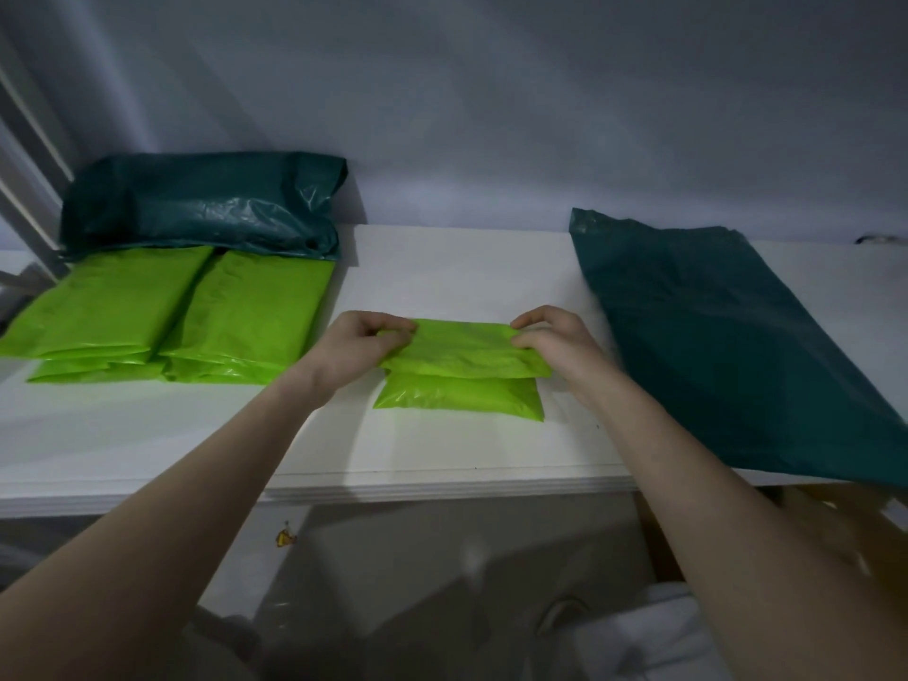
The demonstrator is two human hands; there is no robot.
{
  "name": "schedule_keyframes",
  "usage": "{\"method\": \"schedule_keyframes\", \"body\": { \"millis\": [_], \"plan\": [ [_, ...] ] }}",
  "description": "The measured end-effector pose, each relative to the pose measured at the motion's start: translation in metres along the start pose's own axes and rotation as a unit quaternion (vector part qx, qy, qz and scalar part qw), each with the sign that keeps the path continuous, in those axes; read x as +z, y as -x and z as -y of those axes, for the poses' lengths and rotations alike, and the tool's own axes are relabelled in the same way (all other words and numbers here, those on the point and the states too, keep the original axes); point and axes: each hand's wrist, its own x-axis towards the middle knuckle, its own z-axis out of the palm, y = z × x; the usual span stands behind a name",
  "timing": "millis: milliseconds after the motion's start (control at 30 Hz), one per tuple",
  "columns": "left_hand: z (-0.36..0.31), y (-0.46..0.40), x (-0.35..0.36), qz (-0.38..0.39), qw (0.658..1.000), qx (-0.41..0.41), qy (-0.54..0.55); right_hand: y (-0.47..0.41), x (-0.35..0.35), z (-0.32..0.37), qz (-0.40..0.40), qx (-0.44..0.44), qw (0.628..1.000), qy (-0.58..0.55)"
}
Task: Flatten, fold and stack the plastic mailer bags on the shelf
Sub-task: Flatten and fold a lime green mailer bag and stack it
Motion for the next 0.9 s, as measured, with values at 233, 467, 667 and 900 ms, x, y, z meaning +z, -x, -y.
{"method": "schedule_keyframes", "body": {
  "millis": [233,467,667,900],
  "plan": [
    [0.012,0.0,-0.004,0.013,0.998,0.008,-0.062,0.006,0.0,-0.011,0.01,-0.07,0.996,0.055],
    [0.023,0.005,0.0,0.002,0.992,0.032,-0.121,0.005,0.005,-0.027,0.005,-0.118,0.989,0.087],
    [0.026,0.013,0.008,-0.047,0.947,0.115,-0.296,0.01,0.012,-0.031,-0.042,-0.141,0.969,0.199],
    [0.033,0.021,0.012,-0.067,0.898,0.137,-0.412,0.013,0.018,-0.03,-0.036,-0.079,0.941,0.328]
  ]
}}
